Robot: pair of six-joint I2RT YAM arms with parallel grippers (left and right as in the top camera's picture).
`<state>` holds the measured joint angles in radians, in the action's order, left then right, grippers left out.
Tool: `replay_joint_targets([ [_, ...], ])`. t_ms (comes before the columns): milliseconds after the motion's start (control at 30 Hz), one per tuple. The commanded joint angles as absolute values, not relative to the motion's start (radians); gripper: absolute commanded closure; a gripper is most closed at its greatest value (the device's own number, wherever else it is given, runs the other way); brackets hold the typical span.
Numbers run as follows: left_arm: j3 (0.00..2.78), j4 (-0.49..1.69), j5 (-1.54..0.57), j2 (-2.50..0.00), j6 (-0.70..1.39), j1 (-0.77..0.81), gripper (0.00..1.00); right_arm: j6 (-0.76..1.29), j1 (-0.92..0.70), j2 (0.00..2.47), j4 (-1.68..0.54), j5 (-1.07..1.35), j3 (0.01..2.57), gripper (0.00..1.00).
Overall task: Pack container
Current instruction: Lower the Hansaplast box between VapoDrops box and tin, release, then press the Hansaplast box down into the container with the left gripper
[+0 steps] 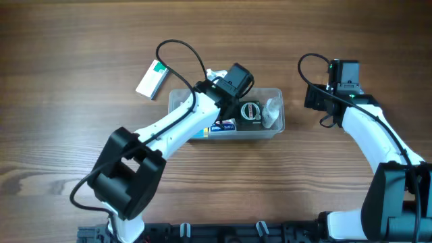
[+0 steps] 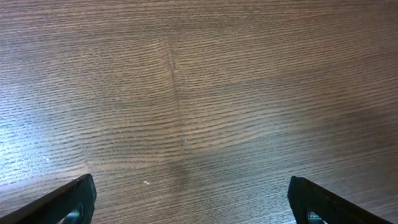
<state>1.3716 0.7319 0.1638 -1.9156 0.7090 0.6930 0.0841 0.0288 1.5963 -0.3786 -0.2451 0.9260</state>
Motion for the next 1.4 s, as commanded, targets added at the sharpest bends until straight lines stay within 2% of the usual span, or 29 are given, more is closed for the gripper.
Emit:
replay_joint_targets([
  [0,1.358,0.746,0.173,-1.97,0.707,0.691,0.94,0.078,0.027,1.605,-0.374,-0.262,0.922,0.0],
  [467,1.362,0.751,0.173,-1.967,0.693,0.691,0.96,0.078,0.027,1.605,-0.374,-0.262,0.922,0.0],
  [533,1.386,0.773,0.174,-1.938,0.635,0.691,0.96,0.078,0.027,1.605,-0.374,-0.262,0.922,0.0],
  [767,1.403,0.77,0.176,-1.833,0.629,0.691,0.96,0.078,0.027,1.605,-0.374,-0.262,0.922,0.0],
  [1367,1.391,0.721,0.137,-1.946,0.636,0.692,0.96,0.079,0.027,1.605,-0.374,-0.262,0.922,0.0],
])
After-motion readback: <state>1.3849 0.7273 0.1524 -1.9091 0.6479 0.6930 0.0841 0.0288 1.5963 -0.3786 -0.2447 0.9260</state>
